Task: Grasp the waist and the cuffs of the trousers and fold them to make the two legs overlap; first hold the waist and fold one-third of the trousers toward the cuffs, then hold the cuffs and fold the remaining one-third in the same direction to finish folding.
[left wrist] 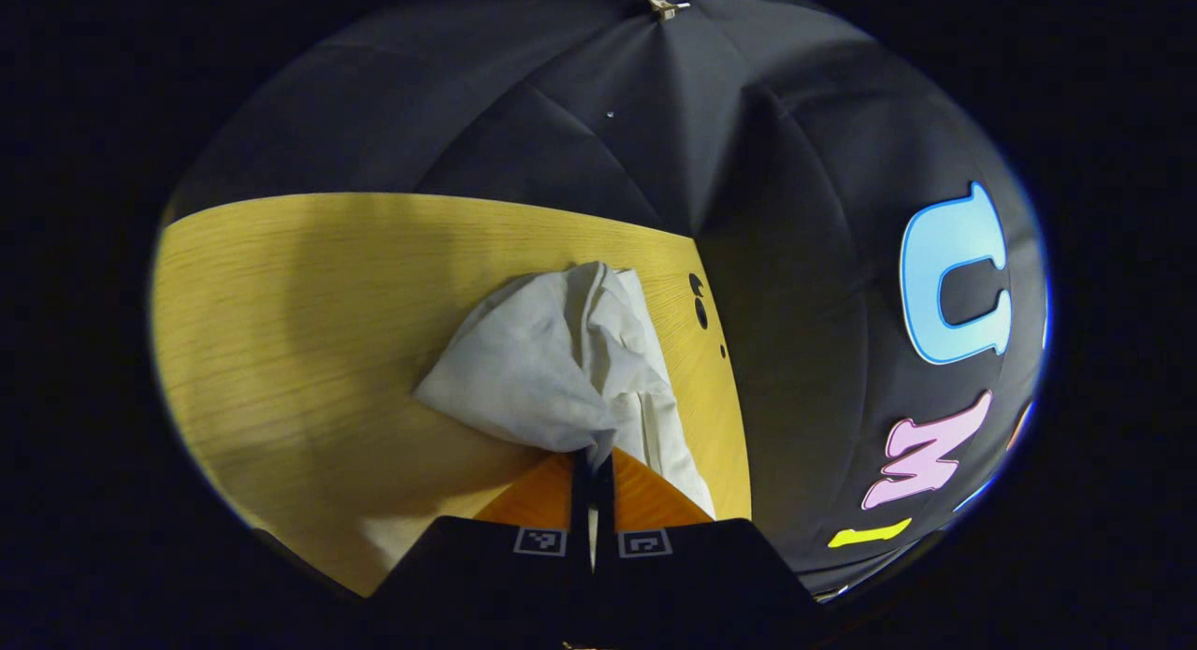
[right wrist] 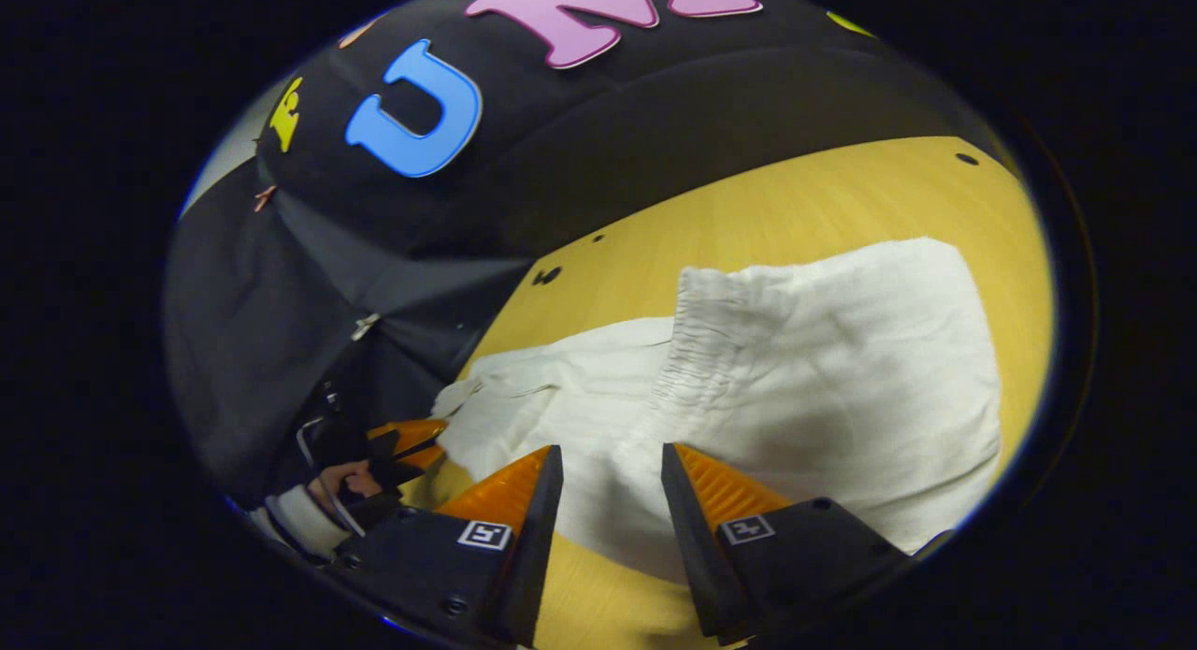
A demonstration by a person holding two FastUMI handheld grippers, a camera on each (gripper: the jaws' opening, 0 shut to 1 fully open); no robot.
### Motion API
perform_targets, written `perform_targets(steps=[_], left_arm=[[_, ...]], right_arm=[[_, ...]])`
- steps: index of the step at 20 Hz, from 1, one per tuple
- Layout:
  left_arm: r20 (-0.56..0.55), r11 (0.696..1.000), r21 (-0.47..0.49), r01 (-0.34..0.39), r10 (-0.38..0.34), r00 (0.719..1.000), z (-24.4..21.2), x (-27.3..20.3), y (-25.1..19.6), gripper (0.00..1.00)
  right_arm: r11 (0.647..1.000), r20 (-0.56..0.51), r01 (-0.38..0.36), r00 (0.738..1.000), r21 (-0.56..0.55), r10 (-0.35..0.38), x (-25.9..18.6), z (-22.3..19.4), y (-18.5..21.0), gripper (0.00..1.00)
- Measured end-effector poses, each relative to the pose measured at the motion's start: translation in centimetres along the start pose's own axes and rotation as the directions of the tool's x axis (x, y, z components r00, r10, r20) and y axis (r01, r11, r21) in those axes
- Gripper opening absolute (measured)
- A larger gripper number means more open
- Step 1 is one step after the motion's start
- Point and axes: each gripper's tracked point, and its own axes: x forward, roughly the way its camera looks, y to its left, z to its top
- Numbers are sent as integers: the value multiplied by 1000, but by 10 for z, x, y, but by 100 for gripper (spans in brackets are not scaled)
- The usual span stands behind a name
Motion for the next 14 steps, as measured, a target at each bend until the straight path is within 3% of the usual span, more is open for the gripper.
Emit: perform_targets(steps=[1, 6, 8, 10, 14], left_arm=[[10, 1000, 4, 14, -14, 1000, 1, 0, -5, 6], [56, 996, 52, 77, -80, 995, 4, -2, -38, 6], [69, 986, 86, 140, -146, 987, 0, -5, -68, 6], [49, 968, 151, 199, -208, 977, -18, -7, -101, 6], [-61, 901, 290, 322, -318, 946, -80, -13, -175, 5]], right_arm=[[1000, 0, -7, 1000, -14, 7, -5, 2, 2, 78], [999, 76, 34, 996, 23, -36, -51, 19, -19, 78], [997, 99, 57, 993, 49, -62, -69, 27, -35, 78], [995, 115, 78, 990, 66, -85, -81, 33, -49, 78], [990, 142, 108, 983, 86, -119, -106, 44, -71, 78]])
